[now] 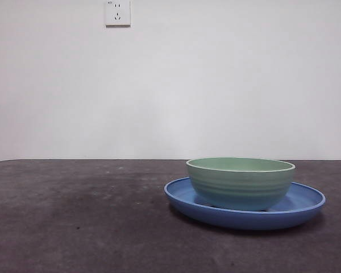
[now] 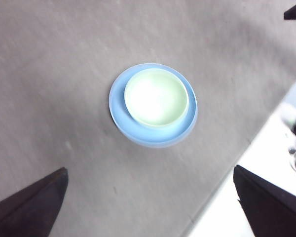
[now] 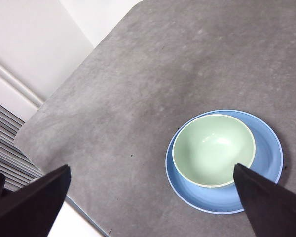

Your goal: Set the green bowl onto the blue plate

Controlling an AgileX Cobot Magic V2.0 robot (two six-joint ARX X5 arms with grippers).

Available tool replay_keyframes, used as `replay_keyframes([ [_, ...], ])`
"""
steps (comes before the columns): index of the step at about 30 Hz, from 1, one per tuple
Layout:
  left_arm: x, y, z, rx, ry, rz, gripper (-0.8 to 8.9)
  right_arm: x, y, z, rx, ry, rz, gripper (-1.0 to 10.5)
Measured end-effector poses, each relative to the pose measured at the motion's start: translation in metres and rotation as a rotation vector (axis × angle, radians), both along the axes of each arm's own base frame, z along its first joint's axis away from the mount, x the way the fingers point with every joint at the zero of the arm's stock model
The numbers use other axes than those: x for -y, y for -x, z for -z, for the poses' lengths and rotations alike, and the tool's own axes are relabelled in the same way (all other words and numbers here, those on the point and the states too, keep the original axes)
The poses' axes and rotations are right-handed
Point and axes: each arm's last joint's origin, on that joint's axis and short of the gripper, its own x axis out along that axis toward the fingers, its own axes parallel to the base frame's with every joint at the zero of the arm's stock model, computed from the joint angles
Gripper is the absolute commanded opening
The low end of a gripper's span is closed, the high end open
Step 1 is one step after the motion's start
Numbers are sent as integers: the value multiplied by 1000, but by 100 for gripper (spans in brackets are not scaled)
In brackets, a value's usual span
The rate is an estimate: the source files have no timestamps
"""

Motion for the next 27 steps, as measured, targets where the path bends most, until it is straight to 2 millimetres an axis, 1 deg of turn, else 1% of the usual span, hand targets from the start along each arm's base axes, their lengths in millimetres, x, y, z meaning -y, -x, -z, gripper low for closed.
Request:
replay_keyframes([
  [3, -17, 19, 18, 48, 42, -1, 626, 0, 0, 0, 0, 0, 0, 601],
  [9, -49, 55, 70, 80, 136, -40, 626, 0, 0, 0, 0, 0, 0, 601],
  [12, -62, 69, 89, 81, 199, -71, 626, 0, 0, 0, 0, 0, 0, 601],
  [15, -73, 81, 102, 79, 245, -93, 626, 0, 0, 0, 0, 0, 0, 601],
  [18, -81, 91, 108, 93, 277, -98, 626, 0, 0, 0, 0, 0, 0, 601],
  [21, -86, 96, 109, 101, 293, -100, 626, 0, 0, 0, -4, 1, 0, 601],
  [23, -88, 98, 109, 102, 307, -96, 626, 0, 0, 1, -14, 2, 7, 601],
  [27, -88, 100, 109, 79, 324, -66, 626, 2, -2, 6, -83, 35, 84, 600],
])
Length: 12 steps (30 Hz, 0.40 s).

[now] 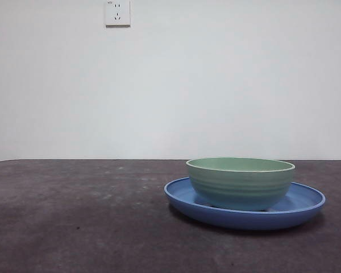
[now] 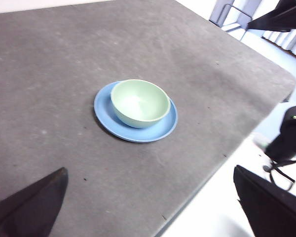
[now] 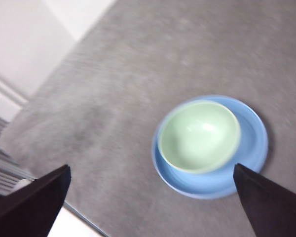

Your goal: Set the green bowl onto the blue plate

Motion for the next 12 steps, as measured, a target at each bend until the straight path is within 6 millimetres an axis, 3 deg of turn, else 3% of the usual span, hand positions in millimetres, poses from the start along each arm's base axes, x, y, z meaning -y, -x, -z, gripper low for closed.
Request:
replay_keyframes([
  [4, 0, 0, 1, -12, -6, -1, 626, 0, -14, 9, -119, 53, 63, 600],
  [12, 0, 0, 1, -12, -5, -1, 626, -6, -73, 34, -298, 132, 83, 581],
])
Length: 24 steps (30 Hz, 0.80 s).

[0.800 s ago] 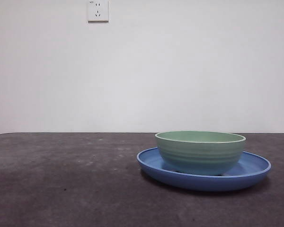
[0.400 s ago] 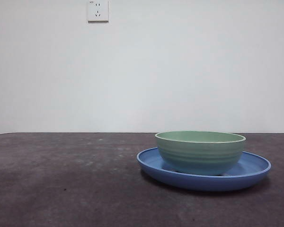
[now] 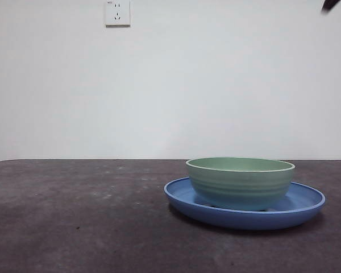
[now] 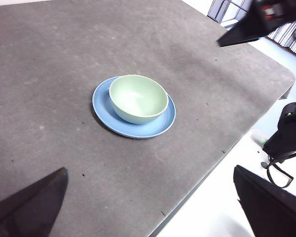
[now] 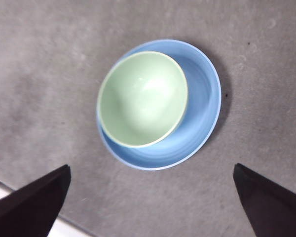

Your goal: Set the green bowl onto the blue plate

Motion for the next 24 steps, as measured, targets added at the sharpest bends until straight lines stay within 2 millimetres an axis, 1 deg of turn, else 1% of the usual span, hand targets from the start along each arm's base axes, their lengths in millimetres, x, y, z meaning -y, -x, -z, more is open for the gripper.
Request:
replay_keyframes([
  [3, 0, 0, 0, 0, 0, 0, 626, -1, -28, 14, -38, 25, -3, 547],
  [8, 0, 0, 0, -3, -3, 0, 626, 3, -77, 44, -83, 36, 27, 536],
  [11, 0, 0, 0, -3, -3, 0, 626, 9, -100, 63, -102, 36, 55, 471],
  [14, 0, 0, 0, -3, -3, 0, 626, 13, -116, 82, -150, 37, 72, 407],
  [18, 0, 0, 0, -4, -3, 0, 626, 15, -130, 107, -228, 36, 70, 348],
  [23, 0, 0, 0, -6, -2, -1, 626, 11, -144, 141, -322, -56, -15, 342],
  [24, 0, 0, 0, -6, -2, -1, 626, 11, -146, 146, -331, -63, -24, 305],
])
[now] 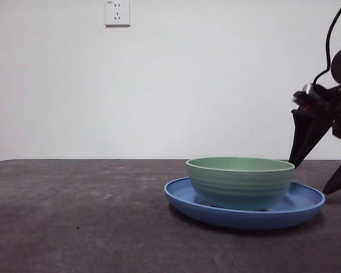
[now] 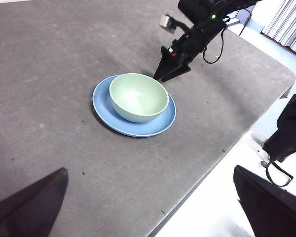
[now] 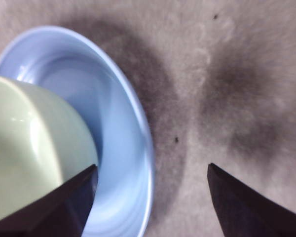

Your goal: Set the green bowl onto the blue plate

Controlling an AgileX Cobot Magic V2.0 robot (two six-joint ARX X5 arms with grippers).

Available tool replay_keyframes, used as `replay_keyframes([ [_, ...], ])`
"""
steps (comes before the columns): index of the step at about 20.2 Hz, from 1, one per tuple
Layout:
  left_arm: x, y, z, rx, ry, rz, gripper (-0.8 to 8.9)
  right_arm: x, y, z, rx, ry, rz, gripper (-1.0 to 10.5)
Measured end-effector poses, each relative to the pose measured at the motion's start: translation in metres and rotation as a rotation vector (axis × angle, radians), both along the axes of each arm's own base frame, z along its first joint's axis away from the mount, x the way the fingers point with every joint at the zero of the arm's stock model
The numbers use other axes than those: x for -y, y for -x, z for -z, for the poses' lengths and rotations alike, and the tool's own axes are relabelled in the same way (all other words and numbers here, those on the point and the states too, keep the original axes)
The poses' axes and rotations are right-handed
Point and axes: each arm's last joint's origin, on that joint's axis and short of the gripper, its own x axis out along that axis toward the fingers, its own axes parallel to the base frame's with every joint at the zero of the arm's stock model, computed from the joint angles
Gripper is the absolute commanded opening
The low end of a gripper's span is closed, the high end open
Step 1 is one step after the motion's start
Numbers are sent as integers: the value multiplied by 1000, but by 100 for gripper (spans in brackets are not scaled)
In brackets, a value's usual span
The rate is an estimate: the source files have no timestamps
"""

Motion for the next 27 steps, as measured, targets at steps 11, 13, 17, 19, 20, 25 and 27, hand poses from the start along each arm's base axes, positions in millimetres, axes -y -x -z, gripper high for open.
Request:
replay_keyframes([
  [11, 0, 0, 0, -1, -1, 0, 626, -11, -3, 8, 2, -55, -66, 170],
  [13, 0, 0, 0, -1, 0, 0, 626, -12, -4, 10, -7, -53, -68, 149],
  [17, 0, 0, 0, -1, 0, 0, 626, -13, -4, 14, -28, -32, -60, 104],
  [19, 0, 0, 0, -1, 0, 0, 626, -12, -3, 16, -42, 0, -51, 82],
  [20, 0, 0, 0, -1, 0, 0, 626, -12, -3, 17, -55, 5, -48, 46],
  [25, 0, 0, 0, -1, -1, 0, 626, -13, -3, 21, -78, 17, -41, 9],
  [27, 0, 0, 0, -1, -1, 0, 626, -14, -3, 20, -82, 15, -34, 10],
])
